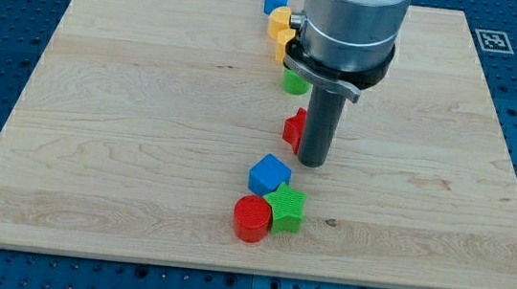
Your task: Separate blue cube and green star
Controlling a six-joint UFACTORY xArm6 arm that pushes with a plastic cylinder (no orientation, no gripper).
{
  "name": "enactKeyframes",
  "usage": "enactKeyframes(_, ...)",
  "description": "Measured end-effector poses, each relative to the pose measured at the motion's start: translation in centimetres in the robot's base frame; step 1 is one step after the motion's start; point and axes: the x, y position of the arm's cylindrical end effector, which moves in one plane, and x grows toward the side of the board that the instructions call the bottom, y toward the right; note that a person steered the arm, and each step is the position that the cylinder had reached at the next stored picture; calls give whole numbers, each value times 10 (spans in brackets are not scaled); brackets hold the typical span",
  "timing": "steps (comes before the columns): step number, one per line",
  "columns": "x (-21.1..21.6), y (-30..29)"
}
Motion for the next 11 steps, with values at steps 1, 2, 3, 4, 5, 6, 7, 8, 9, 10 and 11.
enactKeyframes(1,-12,0)
enactKeyframes(2,-34,0)
enactKeyframes(3,-58,0)
enactKeyframes(4,-44,0)
enactKeyframes(5,-14,0)
enactKeyframes(6,-29,-25)
enactKeyframes(7,-35,-86)
enactKeyframes(8,-11,-133)
enactKeyframes(9,55,-138)
enactKeyframes(10,71,-121)
enactKeyframes(11,69,-105)
